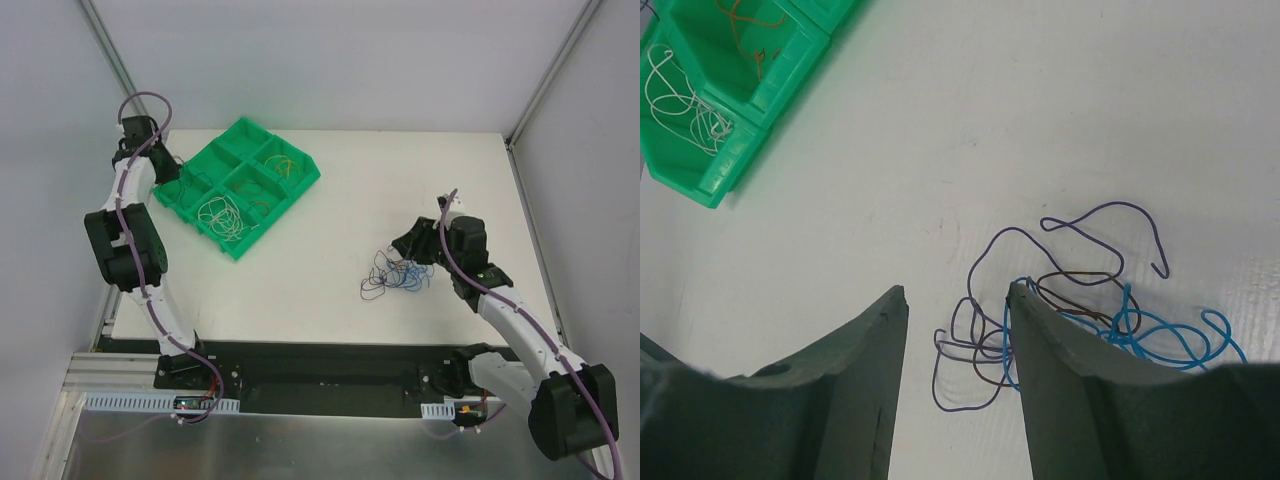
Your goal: Untangle the cables
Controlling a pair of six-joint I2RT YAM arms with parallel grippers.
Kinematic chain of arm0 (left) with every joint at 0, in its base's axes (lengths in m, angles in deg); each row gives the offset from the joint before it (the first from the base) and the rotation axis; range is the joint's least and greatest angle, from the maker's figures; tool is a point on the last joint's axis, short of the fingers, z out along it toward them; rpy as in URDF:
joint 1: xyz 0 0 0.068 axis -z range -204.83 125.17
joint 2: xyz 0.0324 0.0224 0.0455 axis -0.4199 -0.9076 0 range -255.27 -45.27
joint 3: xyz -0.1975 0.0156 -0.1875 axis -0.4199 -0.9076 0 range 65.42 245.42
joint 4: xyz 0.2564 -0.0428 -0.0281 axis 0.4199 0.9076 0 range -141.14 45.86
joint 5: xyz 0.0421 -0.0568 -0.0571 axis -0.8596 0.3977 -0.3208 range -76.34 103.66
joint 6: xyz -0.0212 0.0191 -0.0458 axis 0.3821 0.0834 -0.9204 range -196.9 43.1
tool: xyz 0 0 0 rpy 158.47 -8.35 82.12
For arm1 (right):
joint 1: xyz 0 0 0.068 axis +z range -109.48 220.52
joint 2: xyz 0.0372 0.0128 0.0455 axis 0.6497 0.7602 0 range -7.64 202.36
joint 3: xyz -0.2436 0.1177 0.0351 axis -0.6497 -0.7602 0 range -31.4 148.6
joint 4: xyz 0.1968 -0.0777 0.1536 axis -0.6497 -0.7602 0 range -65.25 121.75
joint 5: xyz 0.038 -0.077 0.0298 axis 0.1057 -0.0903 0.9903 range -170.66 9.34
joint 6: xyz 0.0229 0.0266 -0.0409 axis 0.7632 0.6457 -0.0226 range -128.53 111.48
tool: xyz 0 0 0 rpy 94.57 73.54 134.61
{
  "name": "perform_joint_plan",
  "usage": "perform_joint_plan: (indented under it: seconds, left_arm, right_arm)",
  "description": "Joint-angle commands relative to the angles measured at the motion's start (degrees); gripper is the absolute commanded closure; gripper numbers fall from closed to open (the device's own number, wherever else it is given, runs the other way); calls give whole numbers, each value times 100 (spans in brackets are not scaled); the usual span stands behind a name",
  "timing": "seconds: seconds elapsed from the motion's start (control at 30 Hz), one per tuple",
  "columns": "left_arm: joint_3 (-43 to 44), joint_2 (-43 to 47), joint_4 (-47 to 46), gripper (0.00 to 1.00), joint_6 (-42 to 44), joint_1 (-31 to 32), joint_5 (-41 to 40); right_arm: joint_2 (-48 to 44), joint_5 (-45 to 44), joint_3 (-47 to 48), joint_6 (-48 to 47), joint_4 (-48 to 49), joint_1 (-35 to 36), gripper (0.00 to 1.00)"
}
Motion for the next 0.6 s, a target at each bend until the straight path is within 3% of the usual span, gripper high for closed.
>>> perform_joint_plan:
  seconds: [0.0, 0.33, 0.57]
  left_arm:
    - [-94, -107, 122, 100, -3, 30, -816]
    - [292, -767, 192, 100, -259, 188, 274]
    - [30, -110, 262, 43, -214, 215, 222]
  right_arm:
    - [-242, -142, 141, -116, -41, -27, 52]
    - [-259, -107, 229, -257, -515, -27, 51]
    - [74, -116, 466, -573, -1235, -36, 50]
